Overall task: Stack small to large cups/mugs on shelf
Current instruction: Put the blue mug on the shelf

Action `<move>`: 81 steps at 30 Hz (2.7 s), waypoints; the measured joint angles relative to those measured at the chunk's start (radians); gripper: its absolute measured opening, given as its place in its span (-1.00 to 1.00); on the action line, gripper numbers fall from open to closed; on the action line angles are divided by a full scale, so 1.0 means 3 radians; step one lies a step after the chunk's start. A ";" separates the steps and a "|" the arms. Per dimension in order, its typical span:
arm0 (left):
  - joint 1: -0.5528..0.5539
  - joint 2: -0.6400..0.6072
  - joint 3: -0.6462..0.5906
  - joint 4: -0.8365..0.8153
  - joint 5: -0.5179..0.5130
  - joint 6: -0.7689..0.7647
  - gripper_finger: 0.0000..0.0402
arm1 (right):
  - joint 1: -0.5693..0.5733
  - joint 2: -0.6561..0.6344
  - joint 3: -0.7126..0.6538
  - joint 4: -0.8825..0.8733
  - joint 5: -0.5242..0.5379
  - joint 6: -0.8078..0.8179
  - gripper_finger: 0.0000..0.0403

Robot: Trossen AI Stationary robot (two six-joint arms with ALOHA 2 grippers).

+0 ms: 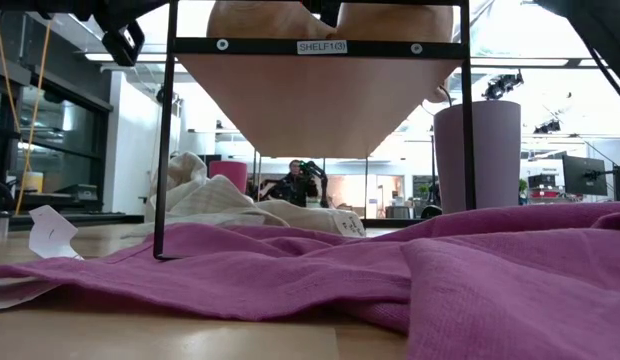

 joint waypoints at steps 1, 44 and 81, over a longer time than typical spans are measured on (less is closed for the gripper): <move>0.0000 0.0004 0.0000 0.0001 -0.0005 0.0004 -0.61 | 0.0000 0.0017 0.0000 0.0009 -0.0011 -0.0001 -1.00; 0.0000 0.0019 0.0000 0.0001 -0.0007 0.0019 -0.61 | 0.0006 0.0183 -0.0003 0.0108 -0.0160 -0.0106 -1.00; 0.0003 0.0182 0.0386 -0.0346 -0.0760 0.1216 -0.61 | -0.0018 0.0181 0.0000 0.0810 -0.0241 0.0271 -0.66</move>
